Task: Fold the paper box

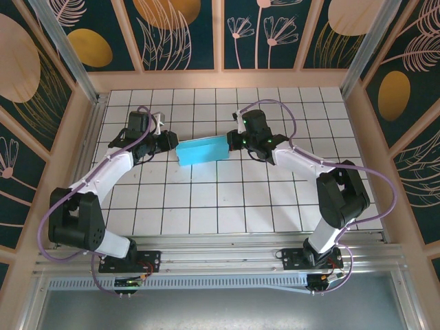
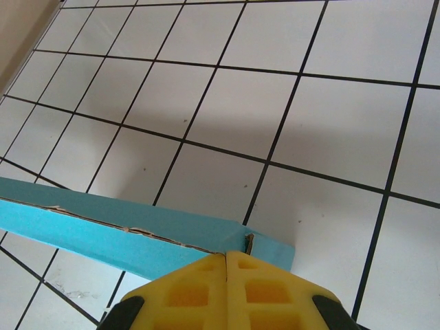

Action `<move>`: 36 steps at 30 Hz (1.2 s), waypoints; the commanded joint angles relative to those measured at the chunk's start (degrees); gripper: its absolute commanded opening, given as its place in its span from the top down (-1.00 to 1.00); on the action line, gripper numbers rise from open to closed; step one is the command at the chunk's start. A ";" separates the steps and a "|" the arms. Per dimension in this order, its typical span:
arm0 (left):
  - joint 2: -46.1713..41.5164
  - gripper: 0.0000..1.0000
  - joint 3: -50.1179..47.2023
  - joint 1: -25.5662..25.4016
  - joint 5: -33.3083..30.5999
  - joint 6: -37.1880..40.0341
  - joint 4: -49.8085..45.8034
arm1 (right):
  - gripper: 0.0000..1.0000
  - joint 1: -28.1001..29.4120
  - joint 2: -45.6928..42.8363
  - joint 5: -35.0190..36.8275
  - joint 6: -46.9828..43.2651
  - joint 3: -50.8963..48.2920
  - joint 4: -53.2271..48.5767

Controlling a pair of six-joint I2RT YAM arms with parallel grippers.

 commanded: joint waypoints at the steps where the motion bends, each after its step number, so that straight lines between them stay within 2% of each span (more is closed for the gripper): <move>1: -0.49 0.49 0.33 0.19 0.11 3.14 -5.99 | 0.99 -0.23 1.00 1.27 -0.85 0.60 0.43; 5: -0.85 0.47 -0.15 0.18 2.49 4.28 -6.16 | 0.99 -0.23 1.19 1.27 -0.93 0.78 0.20; 9: -2.38 0.22 -1.08 0.20 2.88 4.38 -3.96 | 0.99 -0.18 1.32 1.16 -0.86 0.86 0.21; 12: -2.99 0.19 -1.00 0.19 3.12 4.21 -2.48 | 1.00 -0.14 1.49 1.00 -0.86 0.95 0.17; 15: -3.49 0.22 -1.01 0.20 3.95 4.19 -1.47 | 1.00 -0.14 1.44 1.08 -0.86 0.96 0.09; 21: -5.69 0.42 -2.66 0.19 5.17 3.46 0.53 | 1.00 -0.14 1.67 0.75 -0.73 0.92 0.17; 28: -6.09 0.43 -3.76 0.01 2.63 0.68 -1.83 | 1.00 -0.10 1.75 0.80 -0.78 1.07 0.05; 36: -5.17 0.52 -5.11 -0.16 4.73 0.23 -1.39 | 1.00 -0.08 2.08 0.65 -0.73 1.13 0.19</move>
